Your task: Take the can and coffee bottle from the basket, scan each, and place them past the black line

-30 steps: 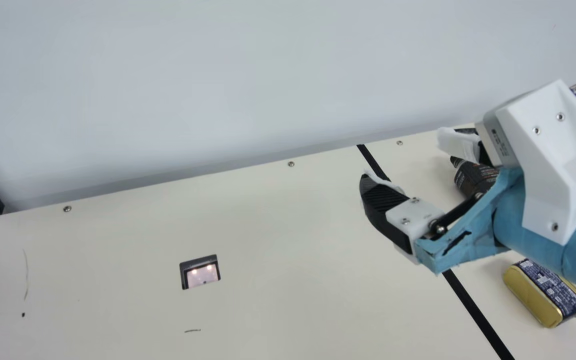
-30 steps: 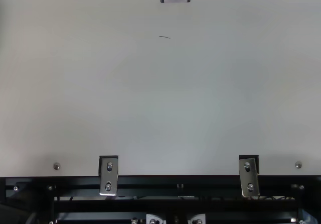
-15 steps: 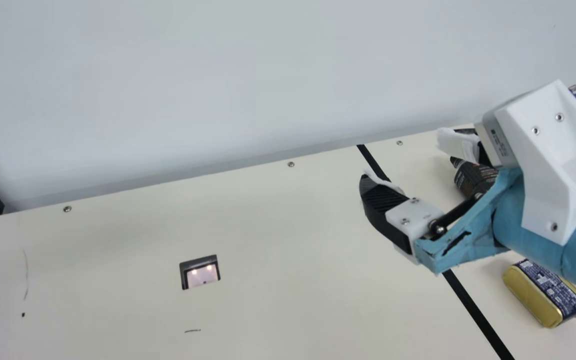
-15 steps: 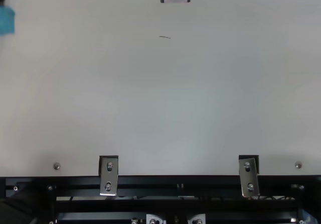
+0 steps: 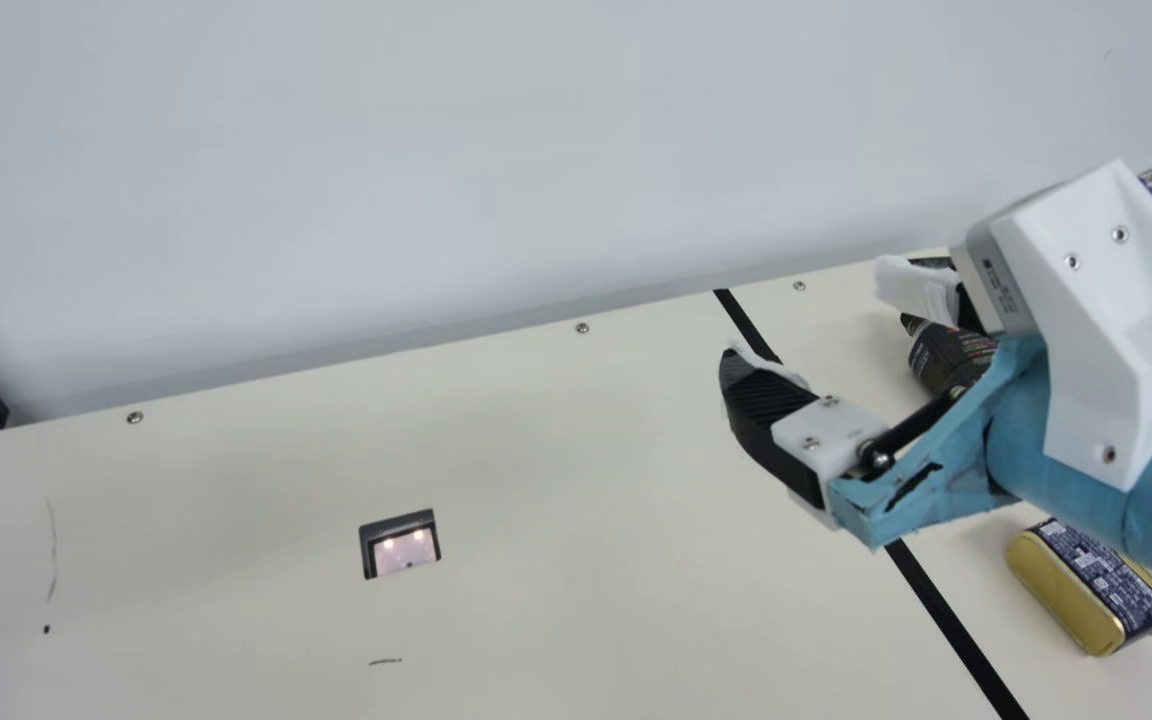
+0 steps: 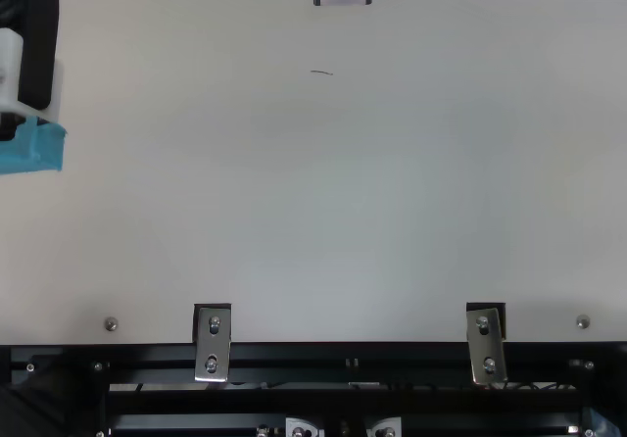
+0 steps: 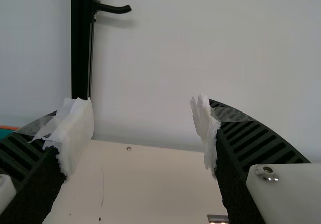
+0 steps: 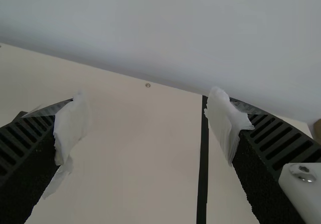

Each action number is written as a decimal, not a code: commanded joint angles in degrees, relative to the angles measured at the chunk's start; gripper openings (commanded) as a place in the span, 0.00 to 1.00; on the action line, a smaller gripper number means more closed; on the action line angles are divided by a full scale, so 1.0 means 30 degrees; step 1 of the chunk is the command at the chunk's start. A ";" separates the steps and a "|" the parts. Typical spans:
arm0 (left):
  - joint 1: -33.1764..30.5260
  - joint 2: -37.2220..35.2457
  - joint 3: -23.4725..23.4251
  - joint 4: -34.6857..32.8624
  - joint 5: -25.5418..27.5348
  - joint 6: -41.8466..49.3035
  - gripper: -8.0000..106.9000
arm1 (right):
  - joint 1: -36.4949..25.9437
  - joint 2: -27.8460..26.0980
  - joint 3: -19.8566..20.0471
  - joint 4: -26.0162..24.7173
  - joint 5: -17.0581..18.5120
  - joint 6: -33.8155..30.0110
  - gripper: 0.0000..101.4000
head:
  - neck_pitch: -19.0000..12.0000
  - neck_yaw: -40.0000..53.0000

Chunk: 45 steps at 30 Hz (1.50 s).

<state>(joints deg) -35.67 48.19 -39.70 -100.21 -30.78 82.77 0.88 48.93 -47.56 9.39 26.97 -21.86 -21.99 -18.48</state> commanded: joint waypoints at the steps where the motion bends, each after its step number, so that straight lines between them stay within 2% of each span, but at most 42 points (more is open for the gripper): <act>1: 0.0000 0.0000 0.0000 0.0000 0.0000 0.0000 0.85 | 0.0000 0.0000 0.0000 0.0000 0.0000 0.0000 1.00 | -0.0539 0.0016; 2: -0.0196 0.0219 0.0227 0.0825 -0.0115 -0.0980 0.85 | 0.0000 0.0000 0.0000 0.0000 0.0000 0.0000 1.00 | -0.0539 0.0016; 7: -0.0195 0.0561 0.0407 0.0866 0.0010 -0.1574 0.85 | 0.0000 0.0000 0.0000 0.0000 0.0000 0.0000 1.00 | -0.0539 0.0016; 13: 0.0614 0.1034 0.0408 0.0246 0.1368 -0.1936 0.85 | 0.0000 0.0000 0.0000 0.0000 0.0000 0.0000 1.00 | -0.0539 0.0016; 21: 0.2794 0.1995 0.0155 0.0075 0.4683 -0.2609 0.85 | 0.0000 0.0000 0.0000 0.0000 0.0017 0.0000 1.00 | -0.0539 0.0016; 26: 0.4166 0.2315 0.0374 0.0075 0.7001 -0.2807 0.85 | 0.0000 0.0000 0.0000 0.0000 0.0017 0.0000 1.00 | -0.0539 0.0016; 30: 0.5082 0.2287 0.0737 0.0075 0.8215 -0.2813 0.85 | 0.0000 0.0000 0.0000 0.0000 0.0017 0.0000 1.00 | -0.0539 0.0016; 38: 0.6111 0.1581 0.2088 0.1100 0.8558 -0.3581 0.85 | 0.0000 0.0000 0.0000 0.0000 0.0017 0.0000 1.00 | -0.0539 0.0016; 45: 0.5306 0.0197 0.3531 0.0313 0.7129 -0.2988 0.85 | 0.0000 0.0000 0.0000 0.0000 0.0017 0.0000 1.00 | -0.0539 0.0016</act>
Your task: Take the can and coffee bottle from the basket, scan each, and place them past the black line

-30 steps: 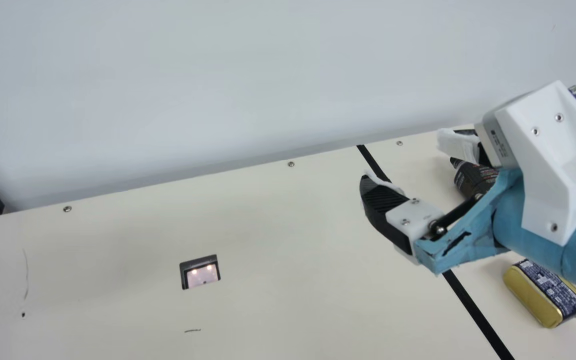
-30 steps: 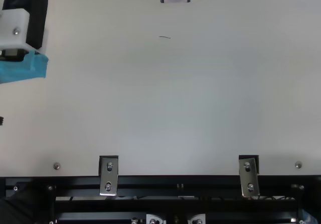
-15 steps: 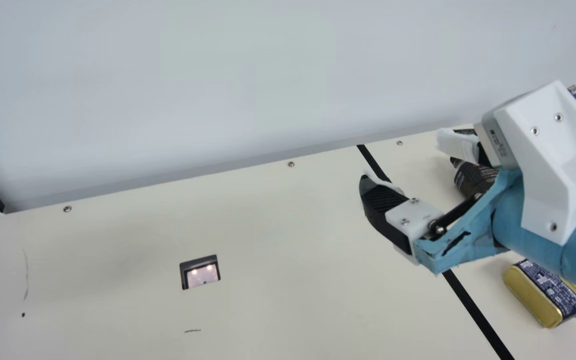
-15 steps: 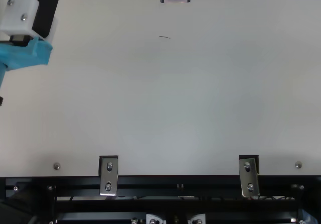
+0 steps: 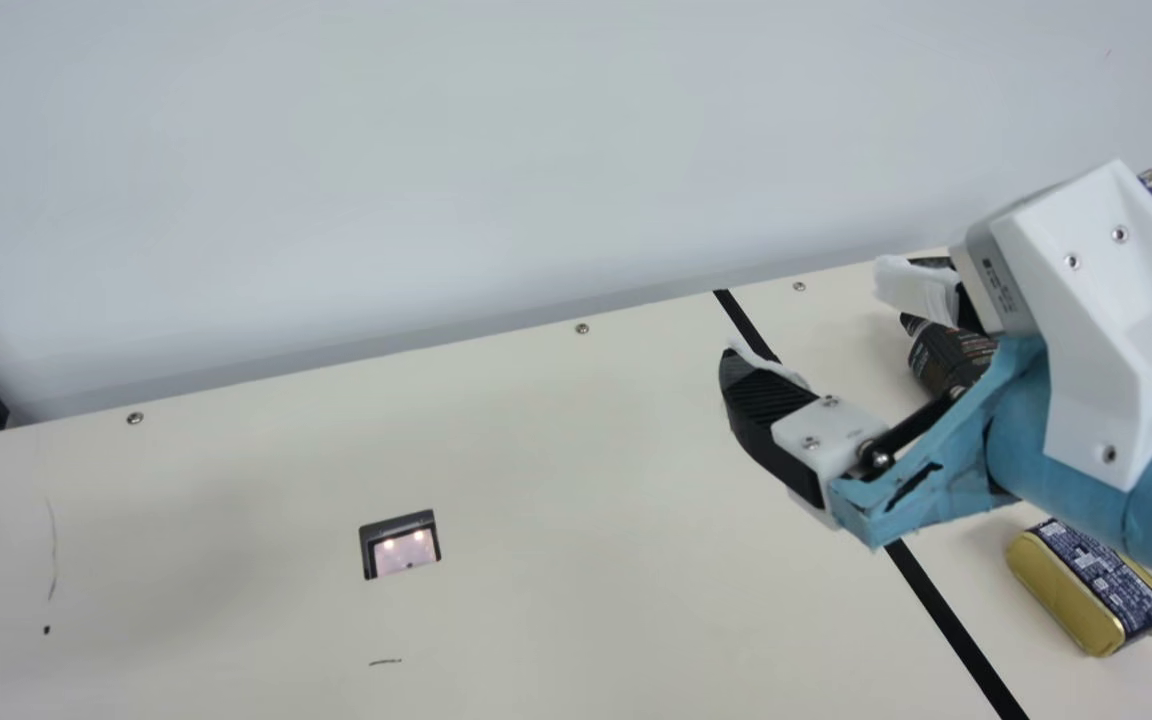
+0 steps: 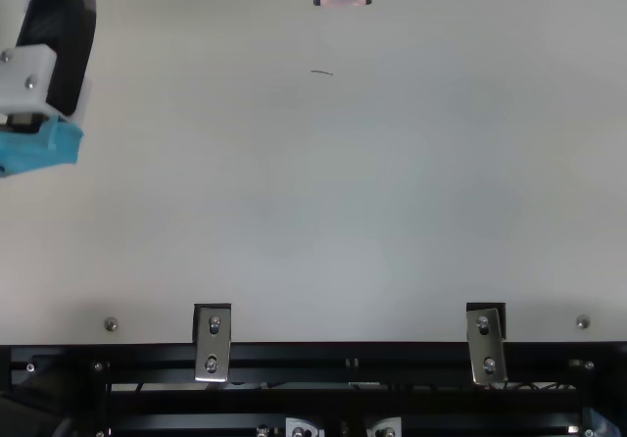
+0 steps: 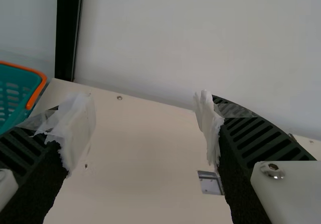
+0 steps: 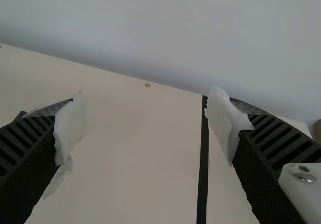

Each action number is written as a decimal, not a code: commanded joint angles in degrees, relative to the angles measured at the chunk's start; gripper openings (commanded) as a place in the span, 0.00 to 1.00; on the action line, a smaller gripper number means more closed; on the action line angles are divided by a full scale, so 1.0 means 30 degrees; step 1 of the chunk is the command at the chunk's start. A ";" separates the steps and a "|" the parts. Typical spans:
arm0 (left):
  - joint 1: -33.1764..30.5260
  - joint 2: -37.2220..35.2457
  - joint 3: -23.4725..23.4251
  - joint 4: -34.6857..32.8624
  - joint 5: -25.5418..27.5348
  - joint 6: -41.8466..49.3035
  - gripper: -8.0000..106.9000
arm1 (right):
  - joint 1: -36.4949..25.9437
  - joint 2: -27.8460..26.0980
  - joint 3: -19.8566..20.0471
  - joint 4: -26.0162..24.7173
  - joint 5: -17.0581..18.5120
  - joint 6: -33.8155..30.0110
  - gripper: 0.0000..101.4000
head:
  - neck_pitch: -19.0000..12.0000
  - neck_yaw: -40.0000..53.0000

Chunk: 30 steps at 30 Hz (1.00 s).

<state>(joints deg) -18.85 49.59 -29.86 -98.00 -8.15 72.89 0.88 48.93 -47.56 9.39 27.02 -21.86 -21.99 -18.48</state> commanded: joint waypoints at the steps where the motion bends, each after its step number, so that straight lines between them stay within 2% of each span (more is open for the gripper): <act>1: -0.0616 -0.0489 0.0422 -0.0662 -0.0777 0.0419 0.85 | 0.0000 0.0000 0.0000 0.0000 0.0000 0.0000 1.00 | -0.0539 0.0016; 14: -0.5213 -0.2147 0.2051 -0.0662 -0.4681 -0.1056 0.85 | 0.0000 0.0000 0.0000 0.0000 0.0000 0.0000 1.00 | -0.0539 0.0016; 15: -0.4714 -0.2110 0.2026 -0.0672 -0.4260 -0.1244 0.85 | 0.0000 0.0000 0.0000 0.0000 0.0000 0.0000 1.00 | -0.0539 0.0016; 23: -0.5166 -0.2148 0.2027 -0.0672 -0.4646 -0.1158 0.85 | 0.0000 0.0000 0.0000 0.0000 0.0000 0.0000 1.00 | -0.0539 0.0016; 24: -0.5371 -0.1926 0.2159 0.0249 -0.4781 -0.2215 0.85 | 0.0000 0.0000 0.0000 0.0000 0.0000 0.0000 1.00 | -0.0539 0.0016; 26: -0.5472 -0.1598 0.2178 0.0647 -0.4963 -0.1846 0.85 | 0.0000 0.0000 0.0000 0.0000 0.0000 0.0000 1.00 | -0.0539 0.0016; 30: -0.5065 -0.0258 0.2066 0.2836 -0.5148 -0.0566 0.85 | 0.0000 0.0000 0.0000 0.0000 0.0000 0.0000 1.00 | -0.0539 0.0016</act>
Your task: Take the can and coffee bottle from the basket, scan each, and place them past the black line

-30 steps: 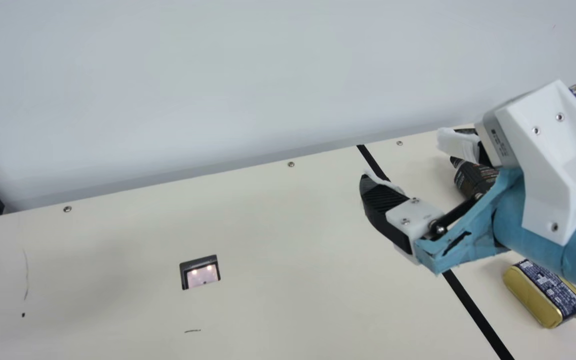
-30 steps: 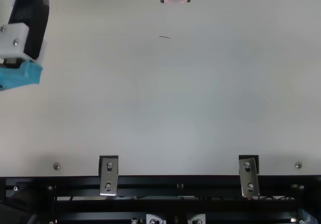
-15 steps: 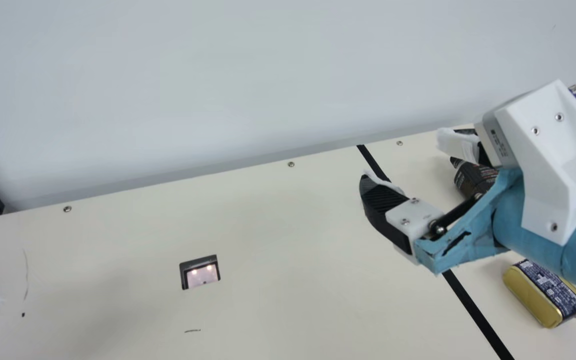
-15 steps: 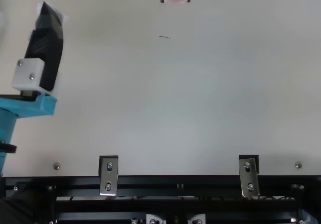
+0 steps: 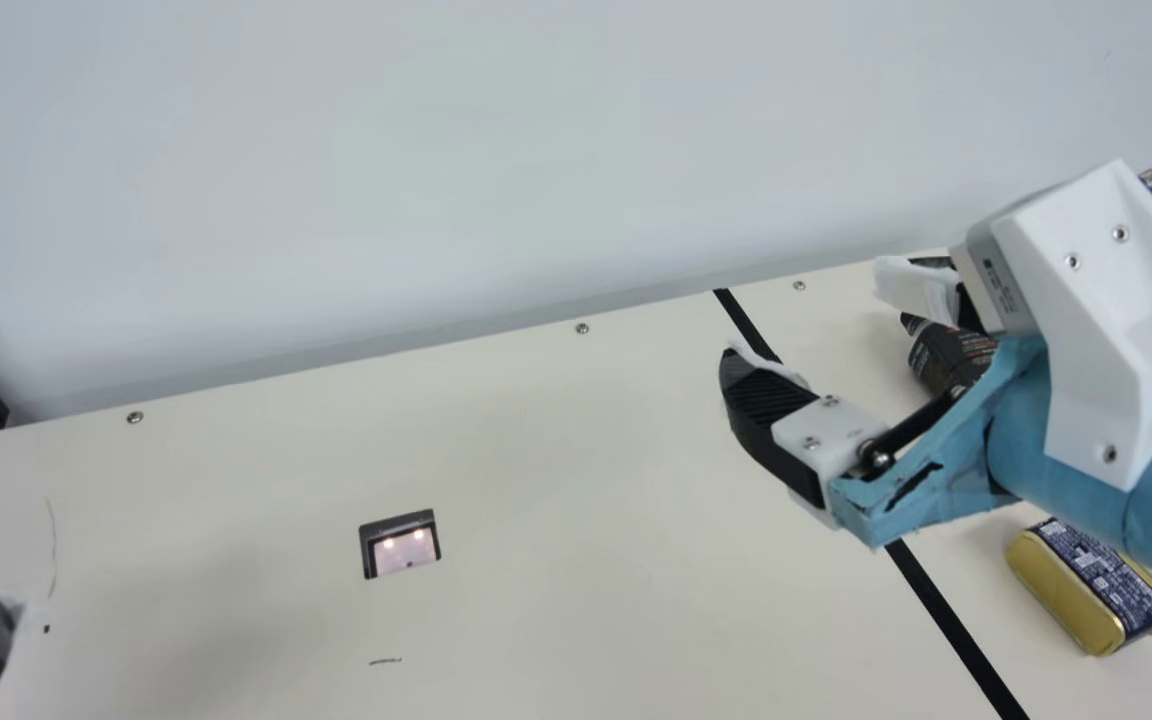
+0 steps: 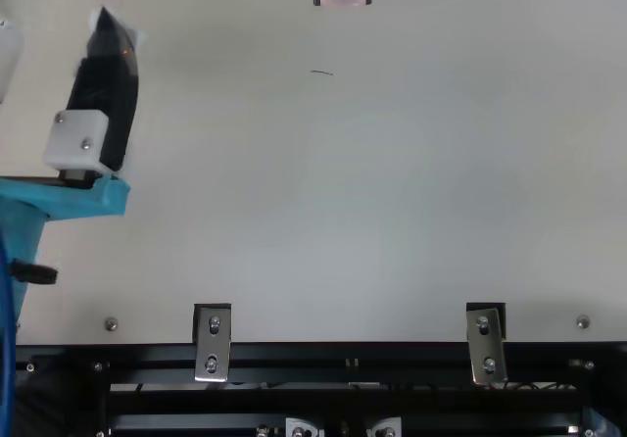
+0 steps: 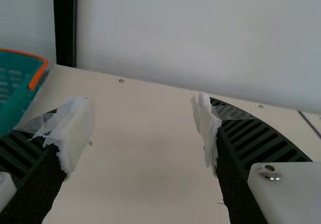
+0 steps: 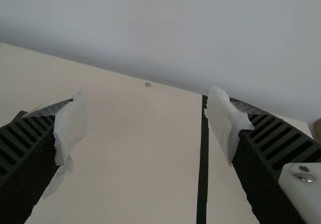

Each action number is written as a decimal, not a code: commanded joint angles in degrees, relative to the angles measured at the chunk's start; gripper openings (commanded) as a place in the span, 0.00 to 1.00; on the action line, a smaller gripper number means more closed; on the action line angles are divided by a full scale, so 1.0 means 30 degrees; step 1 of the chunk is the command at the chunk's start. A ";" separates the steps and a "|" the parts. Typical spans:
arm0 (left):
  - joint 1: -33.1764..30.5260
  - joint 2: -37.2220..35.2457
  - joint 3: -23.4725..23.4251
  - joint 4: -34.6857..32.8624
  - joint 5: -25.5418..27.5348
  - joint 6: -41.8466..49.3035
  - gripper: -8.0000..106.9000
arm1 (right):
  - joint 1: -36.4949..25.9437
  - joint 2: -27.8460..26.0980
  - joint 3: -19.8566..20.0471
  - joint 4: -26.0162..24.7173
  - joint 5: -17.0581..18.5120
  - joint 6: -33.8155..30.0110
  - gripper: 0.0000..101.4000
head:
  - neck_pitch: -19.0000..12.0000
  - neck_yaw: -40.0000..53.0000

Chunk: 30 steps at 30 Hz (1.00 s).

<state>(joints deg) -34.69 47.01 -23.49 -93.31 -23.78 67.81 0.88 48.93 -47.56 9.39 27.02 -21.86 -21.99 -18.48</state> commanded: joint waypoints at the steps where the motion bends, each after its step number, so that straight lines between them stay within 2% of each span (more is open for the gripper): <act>1: 0.0555 0.0958 -0.0170 0.1915 0.0198 0.1568 0.85 | 0.0000 0.0000 0.0000 0.0000 0.0000 0.0000 1.00 | -0.0539 0.0016; 7: 0.3880 0.2400 -0.1686 0.5179 0.2319 0.4734 0.85 | 0.0000 0.0000 0.0000 0.0000 0.0000 0.0000 1.00 | -0.0539 0.0016; 12: 0.7035 0.3141 -0.3358 0.7961 0.5270 0.6318 0.85 | 0.0000 0.0000 0.0000 0.0000 0.0000 0.0000 1.00 | -0.0539 0.0016; 15: 0.8435 0.3204 -0.4686 0.9951 0.7226 0.6265 0.85 | 0.0000 0.0000 0.0000 0.0000 0.0000 0.0000 1.00 | -0.0539 0.0016; 16: 0.7061 0.3225 -0.3782 0.8170 0.5507 0.6413 0.85 | 0.0000 0.0000 0.0000 0.0000 0.0000 0.0000 1.00 | -0.0539 0.0016; 18: 0.8026 0.3225 -0.4539 0.9318 0.6559 0.6486 0.85 | 0.0000 0.0000 0.0000 0.0000 0.0000 0.0000 1.00 | -0.0539 0.0016; 21: 0.8429 0.3225 -0.4653 0.9929 0.7234 0.6486 0.85 | 0.0000 0.0000 0.0000 0.0000 0.0000 0.0000 1.00 | -0.0539 0.0016; 22: 0.8369 0.3265 -0.4613 1.1367 0.7186 0.5030 0.85 | 0.0000 0.0000 0.0000 0.0000 0.0000 0.0000 1.00 | -0.0539 0.0016; 25: 0.8152 0.3252 -0.4578 1.2886 0.6629 0.5752 0.85 | 0.0000 0.0000 0.0000 0.0000 0.0000 0.0000 1.00 | -0.0539 0.0016; 30: 0.7731 0.3538 -0.4741 1.7725 0.5430 0.6912 0.85 | 0.0000 0.0000 0.0000 0.0000 0.0000 0.0000 1.00 | -0.0539 0.0016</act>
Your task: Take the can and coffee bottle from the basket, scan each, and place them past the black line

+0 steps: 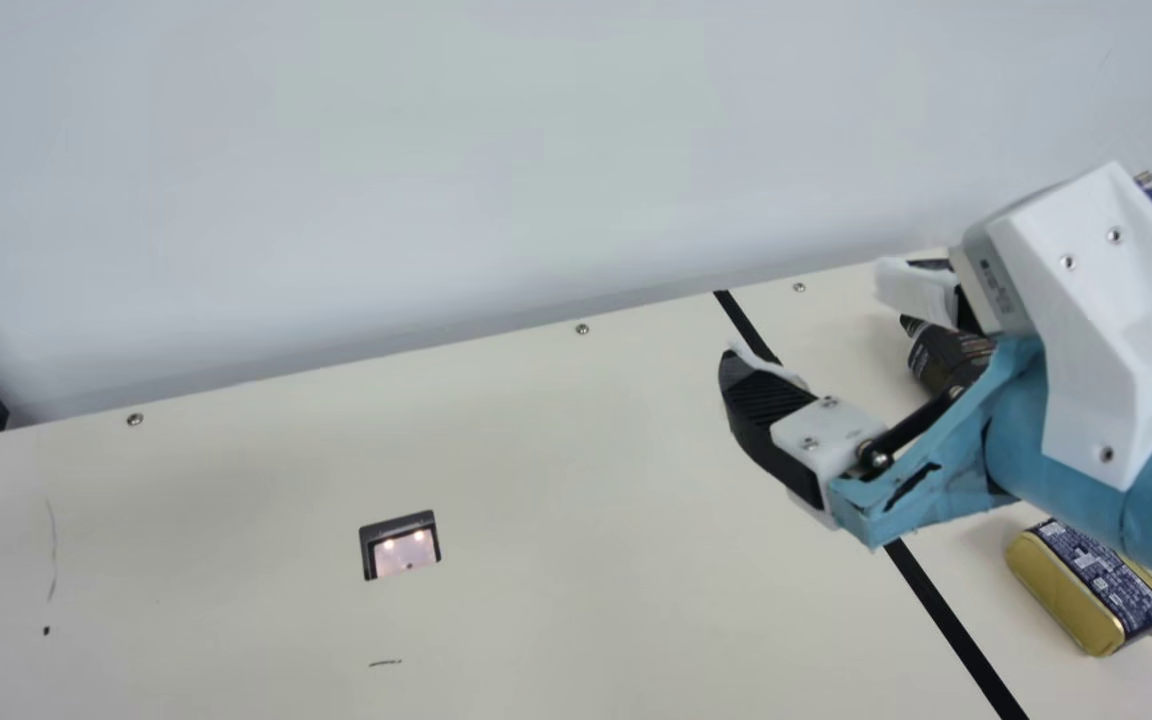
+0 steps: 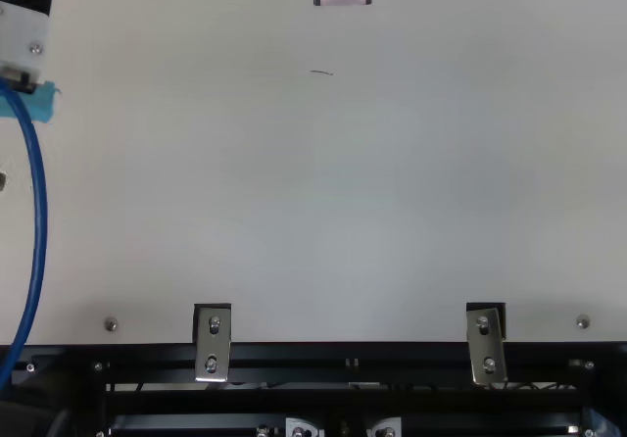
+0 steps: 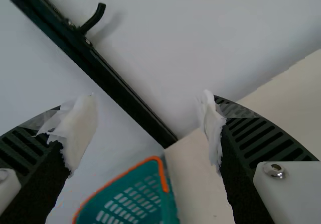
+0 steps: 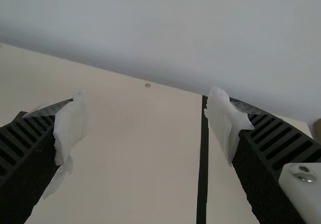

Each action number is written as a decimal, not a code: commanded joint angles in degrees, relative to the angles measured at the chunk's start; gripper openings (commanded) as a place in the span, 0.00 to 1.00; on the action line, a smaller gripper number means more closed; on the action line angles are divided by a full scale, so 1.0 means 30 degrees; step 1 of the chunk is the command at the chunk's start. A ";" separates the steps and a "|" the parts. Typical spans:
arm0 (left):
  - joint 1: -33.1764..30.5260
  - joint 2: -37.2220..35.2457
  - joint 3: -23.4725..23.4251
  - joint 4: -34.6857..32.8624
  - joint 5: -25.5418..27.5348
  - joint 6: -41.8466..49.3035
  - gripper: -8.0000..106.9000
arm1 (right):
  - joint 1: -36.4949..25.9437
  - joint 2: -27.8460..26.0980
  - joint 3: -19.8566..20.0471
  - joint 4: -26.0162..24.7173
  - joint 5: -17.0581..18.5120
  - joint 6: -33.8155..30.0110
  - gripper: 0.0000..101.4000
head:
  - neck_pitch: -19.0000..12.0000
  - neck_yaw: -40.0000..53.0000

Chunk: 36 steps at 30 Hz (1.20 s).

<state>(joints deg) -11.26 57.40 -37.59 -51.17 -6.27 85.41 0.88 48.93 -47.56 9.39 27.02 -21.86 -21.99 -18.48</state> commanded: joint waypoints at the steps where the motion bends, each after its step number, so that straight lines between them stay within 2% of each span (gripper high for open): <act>1: -0.0147 0.0140 -0.0117 0.4640 -0.0584 0.1316 0.85 | 0.0000 0.0000 0.0000 0.0000 0.0000 0.0000 1.00 | -0.0539 0.0016; 7: -0.0486 0.0546 -0.0616 0.9378 -0.1334 0.2250 0.85 | 0.0000 0.0000 0.0000 0.0000 0.0000 0.0000 1.00 | -0.0539 0.0016; 13: -0.0356 0.0927 -0.0678 1.1122 -0.2259 -0.0985 0.85 | 0.0000 0.0000 0.0000 0.0000 0.0000 0.0000 1.00 | -0.0539 0.0016; 14: -0.0414 0.0864 -0.0677 1.0089 -0.2011 0.0796 0.85 | 0.0000 0.0000 0.0000 0.0000 0.0000 0.0000 1.00 | -0.0539 0.0016; 17: -0.0404 0.0895 -0.0677 1.1018 -0.2245 -0.0662 0.85 | 0.0000 0.0000 0.0000 0.0000 0.0000 0.0000 1.00 | -0.0539 0.0016; 21: -0.0404 0.0895 -0.0677 1.1119 -0.2245 -0.0953 0.85 | 0.0000 0.0000 0.0000 0.0000 0.0000 0.0000 1.00 | -0.0539 0.0016; 22: -0.0142 0.0941 -0.0635 1.2396 -0.2253 -0.2204 0.85 | 0.0000 0.0000 0.0000 0.0000 0.0000 0.0000 1.00 | -0.0539 0.0016; 25: -0.0231 0.0876 -0.0616 1.2468 -0.2284 -0.2802 0.85 | 0.0000 0.0000 0.0000 0.0000 0.0000 0.0000 1.00 | -0.0539 0.0016; 31: -0.0058 0.0328 -0.0291 1.3302 -0.2733 -0.6154 0.85 | 0.0000 0.0000 0.0000 0.0000 0.0000 0.0000 1.00 | -0.0539 0.0016; 36: 0.0157 -0.0413 0.0500 1.3108 -0.3587 -0.8857 0.85 | 0.0000 0.0000 0.0000 0.0000 0.0000 0.0000 1.00 | -0.0539 0.0016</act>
<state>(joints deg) -10.93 56.62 -36.76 -11.58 -16.44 63.04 0.88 48.93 -47.56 9.39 27.02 -21.86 -21.99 -18.48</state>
